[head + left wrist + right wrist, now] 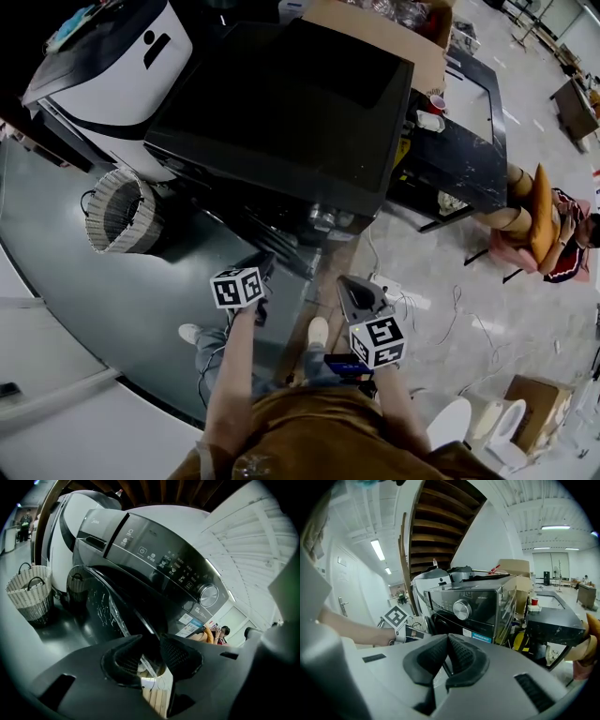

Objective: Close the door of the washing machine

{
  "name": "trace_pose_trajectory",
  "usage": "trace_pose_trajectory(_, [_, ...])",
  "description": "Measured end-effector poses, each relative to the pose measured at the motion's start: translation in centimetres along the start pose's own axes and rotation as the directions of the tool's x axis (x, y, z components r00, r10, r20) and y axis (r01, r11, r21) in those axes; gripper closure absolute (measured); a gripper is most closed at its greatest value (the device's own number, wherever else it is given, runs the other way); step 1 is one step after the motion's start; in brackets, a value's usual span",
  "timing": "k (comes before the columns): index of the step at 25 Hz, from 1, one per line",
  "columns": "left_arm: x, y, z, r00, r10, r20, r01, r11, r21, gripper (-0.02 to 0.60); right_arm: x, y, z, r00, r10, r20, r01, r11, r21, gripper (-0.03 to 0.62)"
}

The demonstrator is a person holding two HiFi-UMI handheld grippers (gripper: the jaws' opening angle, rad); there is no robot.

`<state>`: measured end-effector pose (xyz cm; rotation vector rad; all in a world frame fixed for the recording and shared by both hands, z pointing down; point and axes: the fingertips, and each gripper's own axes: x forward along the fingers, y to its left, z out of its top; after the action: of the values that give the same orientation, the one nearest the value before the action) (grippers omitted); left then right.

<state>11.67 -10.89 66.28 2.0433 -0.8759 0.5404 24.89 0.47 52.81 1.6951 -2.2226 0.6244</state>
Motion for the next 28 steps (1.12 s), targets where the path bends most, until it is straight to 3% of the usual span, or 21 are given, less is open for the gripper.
trace_pose_trajectory(18, [4.2, -1.9, 3.3, 0.999, -0.032, 0.009, 0.032, 0.999, 0.003, 0.463, 0.0, -3.5, -0.9, 0.999, -0.052, -0.006, 0.052, 0.996, 0.066, 0.580])
trace_pose_trajectory(24, [4.9, -2.0, 3.6, 0.998, -0.065, 0.015, 0.066, 0.993, -0.097, 0.462, -0.2, -4.4, -0.8, 0.998, -0.060, -0.007, 0.060, 0.996, 0.071, 0.580])
trace_pose_trajectory(28, [5.1, -1.9, 3.6, 0.998, -0.054, 0.020, 0.056, 0.992, -0.117, 0.459, -0.3, -4.4, -0.8, 0.998, -0.060, -0.006, 0.061, 0.996, 0.062, 0.580])
